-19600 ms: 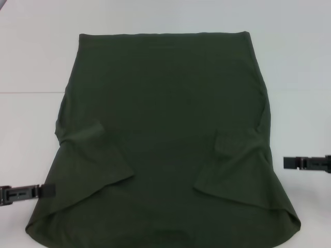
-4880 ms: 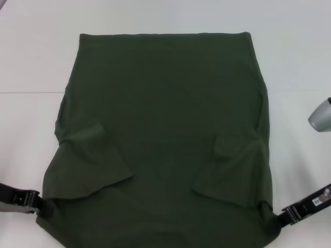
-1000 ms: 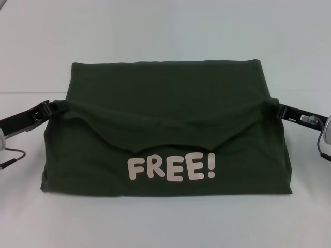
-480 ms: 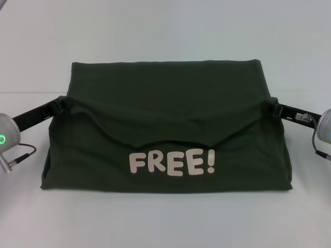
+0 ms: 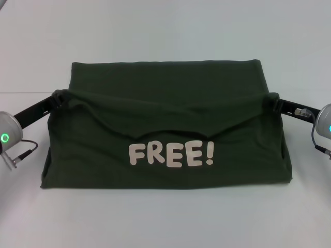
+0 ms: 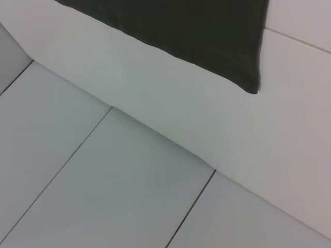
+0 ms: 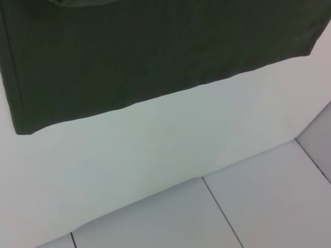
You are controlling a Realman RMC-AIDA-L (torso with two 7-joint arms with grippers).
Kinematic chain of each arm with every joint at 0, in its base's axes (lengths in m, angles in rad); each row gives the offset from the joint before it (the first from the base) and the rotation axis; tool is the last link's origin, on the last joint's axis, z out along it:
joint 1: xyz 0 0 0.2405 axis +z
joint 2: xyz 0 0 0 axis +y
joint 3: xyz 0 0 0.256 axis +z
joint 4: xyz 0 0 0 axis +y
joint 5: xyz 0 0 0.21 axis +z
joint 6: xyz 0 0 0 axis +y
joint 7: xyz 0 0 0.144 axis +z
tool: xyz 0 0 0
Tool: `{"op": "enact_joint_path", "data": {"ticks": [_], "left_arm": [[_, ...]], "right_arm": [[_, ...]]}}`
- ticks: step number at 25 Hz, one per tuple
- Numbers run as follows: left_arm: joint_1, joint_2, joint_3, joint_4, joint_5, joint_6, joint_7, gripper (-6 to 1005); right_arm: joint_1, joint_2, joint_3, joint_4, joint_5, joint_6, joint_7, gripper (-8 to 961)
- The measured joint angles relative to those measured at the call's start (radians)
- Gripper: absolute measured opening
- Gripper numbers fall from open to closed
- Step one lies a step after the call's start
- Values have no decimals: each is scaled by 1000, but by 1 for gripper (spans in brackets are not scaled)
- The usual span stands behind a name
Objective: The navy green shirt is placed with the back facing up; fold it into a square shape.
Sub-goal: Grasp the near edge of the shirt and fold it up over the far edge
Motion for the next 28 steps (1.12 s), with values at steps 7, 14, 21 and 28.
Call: {"op": "enact_joint_path", "data": {"ticks": [7,14,21,28], "left_arm": [[-8,0,0,-42,-44,-29,57,47],[-9,-1,0,-49,-66,-41,62,47],[-10,-4,0,-51,-81,-54,63,47],[-16,-7,0,-61,-83,-82,67,47]], "right_arm": [[0,1,0,21,53,10,-59,62],[-3,2,0,34,83,45,-71,63],[-2,3,0,44,116,76,-84,63],[9,3,0,60,119,90,-94,63]]}}
